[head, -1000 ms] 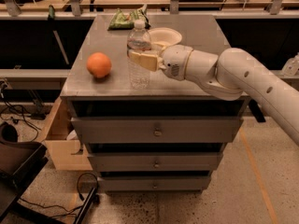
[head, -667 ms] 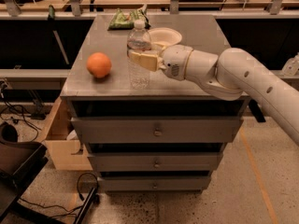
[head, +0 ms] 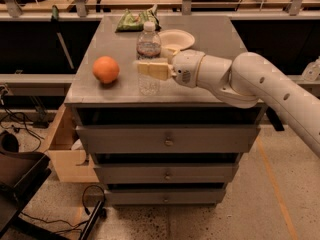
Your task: Pick water bottle from paper bowl and place on counter
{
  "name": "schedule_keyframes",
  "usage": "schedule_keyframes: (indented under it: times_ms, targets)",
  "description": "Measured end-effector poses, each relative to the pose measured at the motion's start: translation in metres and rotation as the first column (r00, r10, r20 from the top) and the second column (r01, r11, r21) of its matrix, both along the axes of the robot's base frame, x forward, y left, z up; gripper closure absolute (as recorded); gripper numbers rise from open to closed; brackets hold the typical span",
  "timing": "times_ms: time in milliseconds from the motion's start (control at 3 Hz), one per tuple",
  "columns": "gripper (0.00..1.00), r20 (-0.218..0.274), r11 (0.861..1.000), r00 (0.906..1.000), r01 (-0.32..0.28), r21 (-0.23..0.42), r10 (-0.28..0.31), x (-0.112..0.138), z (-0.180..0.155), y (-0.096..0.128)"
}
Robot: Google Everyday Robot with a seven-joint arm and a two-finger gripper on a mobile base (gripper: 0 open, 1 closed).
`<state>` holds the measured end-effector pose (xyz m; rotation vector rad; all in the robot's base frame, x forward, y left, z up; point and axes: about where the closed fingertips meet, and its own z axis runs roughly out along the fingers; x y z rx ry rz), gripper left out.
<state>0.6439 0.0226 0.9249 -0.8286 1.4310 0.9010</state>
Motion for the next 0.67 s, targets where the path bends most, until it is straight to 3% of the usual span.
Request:
schedule_keyframes:
  times_ms: [333, 667]
  targets:
    - [0.00, 0.001, 1.000, 1.0000, -0.004, 0.000, 0.004, -0.0006, 0.0005, 0.0024]
    - [0.00, 0.001, 1.000, 1.0000, -0.004, 0.000, 0.004, -0.0006, 0.0005, 0.0024]
